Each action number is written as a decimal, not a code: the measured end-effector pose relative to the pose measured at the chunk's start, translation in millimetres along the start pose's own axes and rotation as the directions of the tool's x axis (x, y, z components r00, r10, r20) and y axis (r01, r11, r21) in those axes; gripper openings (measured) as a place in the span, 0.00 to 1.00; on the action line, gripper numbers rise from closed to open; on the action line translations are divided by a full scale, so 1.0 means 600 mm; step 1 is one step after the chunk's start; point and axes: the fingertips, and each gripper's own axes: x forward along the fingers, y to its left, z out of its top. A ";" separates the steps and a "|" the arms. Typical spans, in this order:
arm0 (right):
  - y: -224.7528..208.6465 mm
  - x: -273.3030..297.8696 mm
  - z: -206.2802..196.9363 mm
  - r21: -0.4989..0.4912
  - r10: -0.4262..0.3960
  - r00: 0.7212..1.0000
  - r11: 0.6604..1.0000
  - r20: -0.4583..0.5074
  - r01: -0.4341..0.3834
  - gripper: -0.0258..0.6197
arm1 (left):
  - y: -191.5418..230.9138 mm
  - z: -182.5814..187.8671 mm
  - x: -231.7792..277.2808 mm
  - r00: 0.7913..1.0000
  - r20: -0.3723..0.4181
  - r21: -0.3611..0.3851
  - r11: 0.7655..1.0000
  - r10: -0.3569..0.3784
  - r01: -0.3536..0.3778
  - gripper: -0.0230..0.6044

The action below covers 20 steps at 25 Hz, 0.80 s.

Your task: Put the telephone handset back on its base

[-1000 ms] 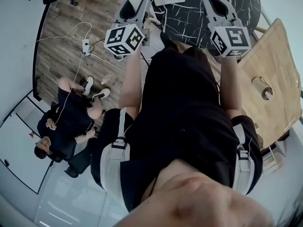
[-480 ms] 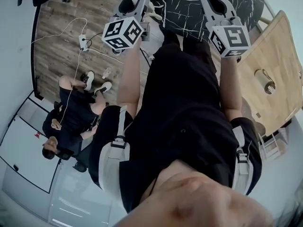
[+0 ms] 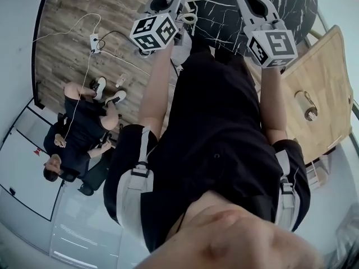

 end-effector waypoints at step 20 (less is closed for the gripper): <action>-0.078 0.096 -0.043 0.044 0.114 0.986 0.993 -0.121 -0.109 0.09 | 0.084 -0.084 0.124 0.981 -0.125 -0.085 0.984 0.148 -0.160 0.39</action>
